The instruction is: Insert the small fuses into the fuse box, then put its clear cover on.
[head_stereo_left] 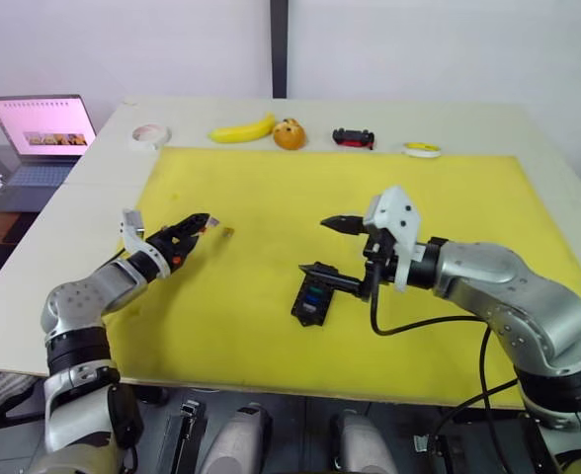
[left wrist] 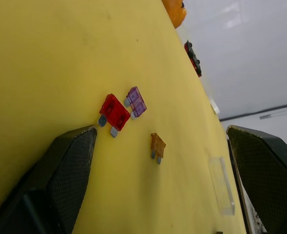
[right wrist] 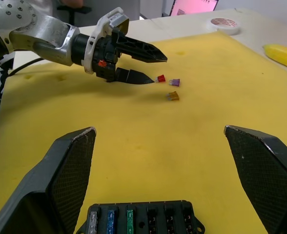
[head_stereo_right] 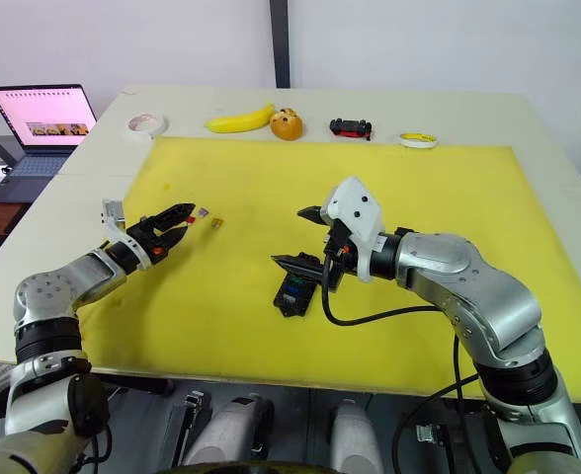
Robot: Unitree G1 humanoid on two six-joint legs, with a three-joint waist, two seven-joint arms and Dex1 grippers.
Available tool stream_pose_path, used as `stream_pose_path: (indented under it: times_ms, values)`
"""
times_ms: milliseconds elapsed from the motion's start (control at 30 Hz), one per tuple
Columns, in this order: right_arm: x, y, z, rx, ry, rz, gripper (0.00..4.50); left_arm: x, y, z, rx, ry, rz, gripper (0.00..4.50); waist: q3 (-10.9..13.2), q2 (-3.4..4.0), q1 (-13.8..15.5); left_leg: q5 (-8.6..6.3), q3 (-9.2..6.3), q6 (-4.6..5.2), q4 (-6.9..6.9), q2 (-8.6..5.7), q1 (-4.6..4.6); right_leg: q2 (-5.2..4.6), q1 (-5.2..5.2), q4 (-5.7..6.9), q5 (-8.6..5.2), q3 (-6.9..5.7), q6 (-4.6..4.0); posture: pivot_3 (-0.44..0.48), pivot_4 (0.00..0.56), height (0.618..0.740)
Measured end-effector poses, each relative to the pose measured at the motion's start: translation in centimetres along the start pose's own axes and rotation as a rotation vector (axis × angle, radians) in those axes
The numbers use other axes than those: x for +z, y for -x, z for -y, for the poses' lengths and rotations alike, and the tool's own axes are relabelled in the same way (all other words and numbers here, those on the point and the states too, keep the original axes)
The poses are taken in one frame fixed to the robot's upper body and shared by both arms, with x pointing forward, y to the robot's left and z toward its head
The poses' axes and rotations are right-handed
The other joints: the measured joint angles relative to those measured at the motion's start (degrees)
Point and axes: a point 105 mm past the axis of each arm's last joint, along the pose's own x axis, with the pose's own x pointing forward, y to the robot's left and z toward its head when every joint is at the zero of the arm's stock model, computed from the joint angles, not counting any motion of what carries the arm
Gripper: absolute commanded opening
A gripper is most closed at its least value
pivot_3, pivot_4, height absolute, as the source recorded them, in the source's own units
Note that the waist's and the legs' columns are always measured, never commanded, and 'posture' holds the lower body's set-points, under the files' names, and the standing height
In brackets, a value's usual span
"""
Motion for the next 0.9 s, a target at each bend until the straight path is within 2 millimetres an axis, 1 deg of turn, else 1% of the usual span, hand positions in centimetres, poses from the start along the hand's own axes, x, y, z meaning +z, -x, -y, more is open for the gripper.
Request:
stream_pose_path:
  times_ms: [200,333,567,667,900]
  values:
    - [-0.5,0.1,0.0,-0.012,-0.016,-0.015,4.48,-0.2,-0.6,0.2,-0.004,0.000,-0.011,4.50,0.0,0.01,0.4,0.00,-0.04,0.01,0.00,-0.04,0.00,-0.04,0.02,-0.04,0.00,-0.01,0.00,0.000,0.150,0.740]
    - [-0.3,0.1,-0.2,-0.012,-0.009,-0.013,4.48,-0.3,-1.1,0.4,-0.009,0.007,-0.020,4.50,0.0,0.01,1.1,0.00,-0.04,0.00,0.00,-0.06,0.00,-0.04,0.03,-0.07,0.00,-0.02,0.00,0.000,0.150,0.740]
    - [-0.4,0.2,-0.2,-0.014,-0.007,-0.017,4.48,-0.5,-1.3,0.2,-0.001,0.005,-0.025,4.50,0.0,0.01,1.2,0.00,-0.04,0.00,0.00,-0.09,0.00,-0.08,0.09,-0.13,0.00,-0.04,0.00,0.000,0.150,0.740]
    - [-0.4,0.2,-0.2,-0.014,-0.007,-0.017,4.50,-0.6,-1.4,0.0,0.011,0.005,-0.019,3.64,0.0,0.01,1.2,0.00,-0.05,0.00,0.00,-0.09,0.01,-0.09,0.10,-0.13,0.00,-0.05,0.00,0.000,0.150,0.740]
    - [-0.4,0.3,-0.1,-0.018,-0.004,-0.021,4.50,-0.7,-1.5,-0.2,0.031,0.016,0.005,3.64,0.0,0.01,1.2,0.00,-0.05,0.01,0.00,-0.12,0.01,-0.13,0.13,-0.16,0.00,-0.07,0.01,0.000,0.150,0.740]
